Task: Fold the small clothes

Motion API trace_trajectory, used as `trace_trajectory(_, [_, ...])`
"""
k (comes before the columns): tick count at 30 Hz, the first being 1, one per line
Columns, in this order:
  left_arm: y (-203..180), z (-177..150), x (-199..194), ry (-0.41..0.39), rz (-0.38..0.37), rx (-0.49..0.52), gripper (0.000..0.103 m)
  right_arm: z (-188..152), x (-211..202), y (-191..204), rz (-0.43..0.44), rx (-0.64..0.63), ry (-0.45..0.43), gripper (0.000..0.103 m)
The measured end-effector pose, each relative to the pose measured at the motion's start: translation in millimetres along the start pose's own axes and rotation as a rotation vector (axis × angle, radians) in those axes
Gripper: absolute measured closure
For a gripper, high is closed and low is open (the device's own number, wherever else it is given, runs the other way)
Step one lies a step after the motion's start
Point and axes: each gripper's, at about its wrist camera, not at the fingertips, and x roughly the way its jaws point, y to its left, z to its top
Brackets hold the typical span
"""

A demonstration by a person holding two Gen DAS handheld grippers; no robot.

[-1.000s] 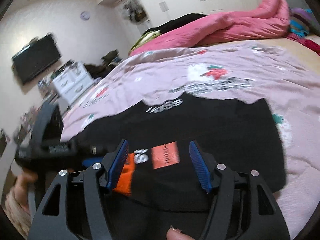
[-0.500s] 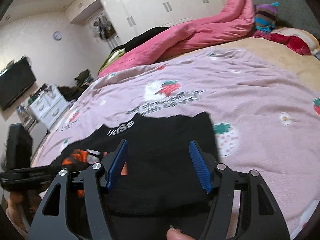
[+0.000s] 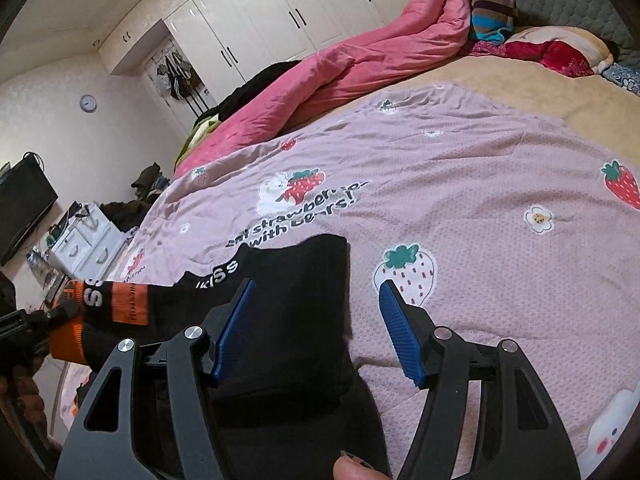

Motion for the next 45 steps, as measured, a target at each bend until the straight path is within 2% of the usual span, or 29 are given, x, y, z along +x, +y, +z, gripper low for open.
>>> trace_trajectory(10, [29,-15,7,0.042,0.057,-0.039,0.096,-5,8,14,0.013,-0.048,0.025,0.041])
trace_trajectory(20, [57,-27,9,0.064,0.144,-0.065,0.094,-16,19,36,0.027,-0.113,0.067,0.041])
trace_trajectory(25, [69,-31,1,0.039,0.202,-0.07,0.091,-23,26,46,0.029,-0.145,0.09,0.041])
trace_trajectory(31, [72,-30,-4,0.027,0.228,-0.06,0.09,-31,32,57,0.021,-0.189,0.107,0.041])
trace_trajectory(39, [62,-40,27,0.103,0.245,-0.01,0.085,-41,36,75,0.061,-0.246,0.131,0.041])
trace_trajectory(42, [58,-51,46,0.159,0.335,0.064,0.082,-46,38,81,0.062,-0.275,0.147,0.041])
trace_trajectory(45, [68,-66,58,0.214,0.371,0.063,0.082,-51,48,81,0.036,-0.289,0.2,0.041])
